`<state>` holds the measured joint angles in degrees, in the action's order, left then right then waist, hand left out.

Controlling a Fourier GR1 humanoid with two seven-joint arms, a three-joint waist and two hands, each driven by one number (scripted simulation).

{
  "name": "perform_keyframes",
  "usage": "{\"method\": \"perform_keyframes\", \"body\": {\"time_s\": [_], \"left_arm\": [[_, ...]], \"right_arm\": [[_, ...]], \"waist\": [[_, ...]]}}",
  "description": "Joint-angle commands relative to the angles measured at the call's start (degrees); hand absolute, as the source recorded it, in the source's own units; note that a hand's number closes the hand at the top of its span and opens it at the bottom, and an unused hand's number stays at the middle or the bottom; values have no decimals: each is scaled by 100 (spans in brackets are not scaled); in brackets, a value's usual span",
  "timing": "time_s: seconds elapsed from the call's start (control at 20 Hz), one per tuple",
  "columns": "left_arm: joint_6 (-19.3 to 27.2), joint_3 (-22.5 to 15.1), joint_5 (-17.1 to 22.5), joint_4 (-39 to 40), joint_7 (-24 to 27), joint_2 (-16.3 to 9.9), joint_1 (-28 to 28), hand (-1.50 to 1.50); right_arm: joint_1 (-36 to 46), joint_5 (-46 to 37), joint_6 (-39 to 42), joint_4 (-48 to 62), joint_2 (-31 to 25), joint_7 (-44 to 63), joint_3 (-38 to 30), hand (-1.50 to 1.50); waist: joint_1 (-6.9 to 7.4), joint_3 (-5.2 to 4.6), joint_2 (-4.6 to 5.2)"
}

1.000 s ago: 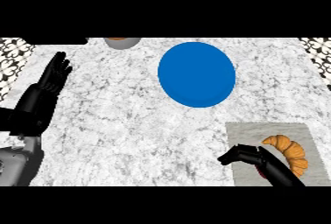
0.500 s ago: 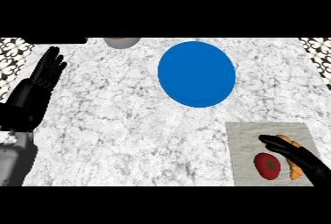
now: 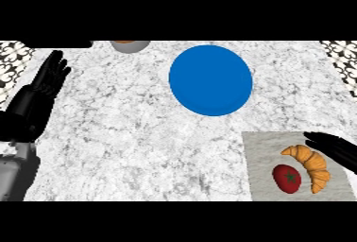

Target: Pick the croissant from the placemat and place it in the plate

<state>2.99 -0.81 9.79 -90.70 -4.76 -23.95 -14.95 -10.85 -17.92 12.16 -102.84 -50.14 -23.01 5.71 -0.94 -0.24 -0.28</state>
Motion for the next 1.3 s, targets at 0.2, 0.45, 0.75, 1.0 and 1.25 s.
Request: {"method": "perform_keyframes", "body": {"time_s": [0.2,0.45,0.75,1.0,1.25], "left_arm": [[-144,37,-1,150,234,87,32,0],[27,-84,-327,-70,14,313,41,0],[-212,108,-331,271,92,350,-185,0],[-257,184,-315,-353,-241,366,54,0],[-500,537,-242,49,-242,317,-259,0]], "right_arm": [[129,-795,1190,-609,-856,1853,352,-150],[457,-1405,1450,-552,-220,2371,753,-150],[787,-2469,1087,202,428,2393,1033,-150],[756,-2978,1083,713,559,2351,967,-150],[1356,-3134,1490,1237,897,2190,763,-150]], "waist": [[103,10,36],[103,23,30],[101,24,37],[111,26,25],[102,24,30]]}}
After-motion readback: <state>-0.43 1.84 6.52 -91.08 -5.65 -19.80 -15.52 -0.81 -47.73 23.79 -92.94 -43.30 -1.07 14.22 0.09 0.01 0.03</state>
